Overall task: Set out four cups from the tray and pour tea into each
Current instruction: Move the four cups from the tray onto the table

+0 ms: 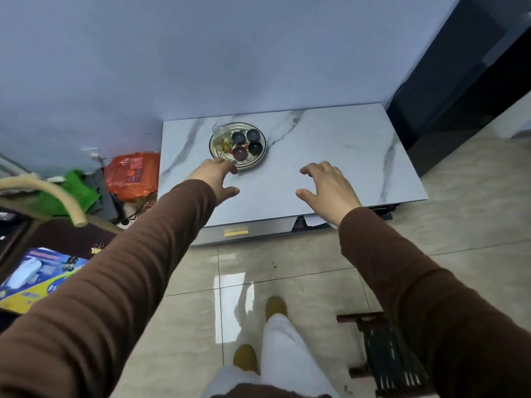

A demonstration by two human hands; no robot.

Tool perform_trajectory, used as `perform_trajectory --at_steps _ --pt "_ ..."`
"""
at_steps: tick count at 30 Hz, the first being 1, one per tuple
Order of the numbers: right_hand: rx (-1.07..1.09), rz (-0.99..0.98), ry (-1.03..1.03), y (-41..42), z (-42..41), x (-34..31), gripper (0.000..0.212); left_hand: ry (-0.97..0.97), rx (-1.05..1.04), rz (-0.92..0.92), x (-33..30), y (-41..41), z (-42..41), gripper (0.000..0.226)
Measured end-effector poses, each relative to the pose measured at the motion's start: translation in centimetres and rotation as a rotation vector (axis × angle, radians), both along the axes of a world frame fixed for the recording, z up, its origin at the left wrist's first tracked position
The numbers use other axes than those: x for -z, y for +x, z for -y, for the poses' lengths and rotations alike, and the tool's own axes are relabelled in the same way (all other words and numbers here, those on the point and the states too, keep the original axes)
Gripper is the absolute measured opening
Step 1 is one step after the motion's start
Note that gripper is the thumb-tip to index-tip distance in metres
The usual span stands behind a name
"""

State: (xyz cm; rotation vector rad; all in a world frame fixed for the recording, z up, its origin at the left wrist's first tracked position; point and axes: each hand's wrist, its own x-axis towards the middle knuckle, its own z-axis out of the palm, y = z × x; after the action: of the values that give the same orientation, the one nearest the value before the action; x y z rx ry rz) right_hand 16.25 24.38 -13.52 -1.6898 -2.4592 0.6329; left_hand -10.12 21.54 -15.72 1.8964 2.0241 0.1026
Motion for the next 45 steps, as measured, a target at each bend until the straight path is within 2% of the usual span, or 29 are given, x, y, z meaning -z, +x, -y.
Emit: perform_trajectory --at_steps 10,17,24,35,45 --pt "-0.047 0.001 -0.073 -5.2 -12.1 4.2 0.043 -0.072 -0.083 0.027 4.6 -3.6 -10.4 0.052" --pt "0.018 -0.021 -0.082 -9.9 -19.1 8.8 0.041 -0.084 -0.107 0.063 9.3 -7.3 -17.7 0.060" --pt "0.053 -0.040 -0.139 -12.8 -25.8 15.3 0.042 -0.166 -0.173 0.069 15.5 -8.8 -24.0 0.060" --pt "-0.055 -0.022 -0.241 -15.9 -35.2 28.3 0.055 -0.250 -0.275 0.048 26.7 -7.8 -31.8 0.064" --pt "-0.087 0.008 -0.164 -18.8 -38.1 36.9 0.069 -0.230 -0.176 -0.031 33.9 -8.7 -34.6 0.076"
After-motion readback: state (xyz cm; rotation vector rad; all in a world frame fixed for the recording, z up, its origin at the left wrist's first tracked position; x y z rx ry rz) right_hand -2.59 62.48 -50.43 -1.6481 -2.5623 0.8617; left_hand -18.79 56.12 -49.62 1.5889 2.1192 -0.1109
